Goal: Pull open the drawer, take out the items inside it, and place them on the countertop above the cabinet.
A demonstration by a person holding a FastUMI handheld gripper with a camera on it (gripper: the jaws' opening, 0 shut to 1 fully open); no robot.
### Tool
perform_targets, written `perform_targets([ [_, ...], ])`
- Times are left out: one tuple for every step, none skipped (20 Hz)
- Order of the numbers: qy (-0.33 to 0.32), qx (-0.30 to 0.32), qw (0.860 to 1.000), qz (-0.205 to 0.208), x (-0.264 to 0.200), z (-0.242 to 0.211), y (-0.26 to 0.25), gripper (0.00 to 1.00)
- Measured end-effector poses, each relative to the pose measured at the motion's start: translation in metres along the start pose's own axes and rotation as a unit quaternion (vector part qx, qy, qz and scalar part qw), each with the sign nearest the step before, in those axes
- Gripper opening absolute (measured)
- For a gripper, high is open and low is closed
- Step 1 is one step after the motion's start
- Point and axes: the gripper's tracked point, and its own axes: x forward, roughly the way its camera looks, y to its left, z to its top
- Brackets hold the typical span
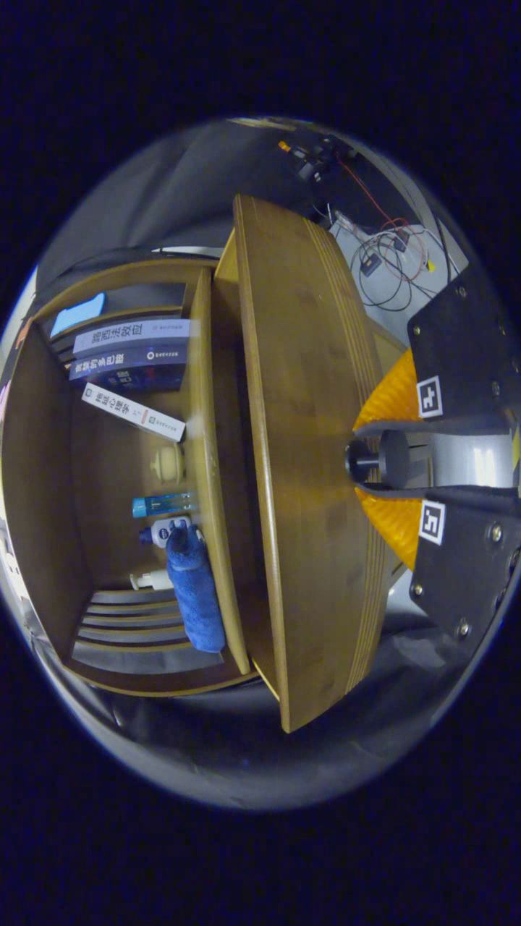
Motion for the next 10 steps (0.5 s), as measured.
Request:
perform_targets([
  [0.0,0.001,1.0,-0.004,-0.008,-0.003,-0.002,0.27],
  [0.001,0.002,1.0,-0.007,-0.015,-0.008,-0.003,0.27],
  [0.008,-0.001,1.0,-0.012,-0.02,-0.015,-0.004,0.27],
  [0.015,-0.005,1.0,-0.014,-0.028,-0.022,-0.004,0.27],
  [0.007,-0.005,1.0,-0.019,-0.031,-0.018,-0.006,0.27],
  [0.011,-0.009,1.0,-0.019,-0.035,-0.024,-0.007,0.27],
  [0.008,-0.007,1.0,-0.021,-0.036,-0.025,-0.006,0.27],
  [0.006,-0.008,1.0,-0.023,-0.034,-0.024,-0.007,0.27],
  [0.005,-0.007,1.0,-0.023,-0.033,-0.023,-0.007,0.27],
  [0.003,-0.006,1.0,-0.02,-0.037,-0.024,-0.006,0.27],
])
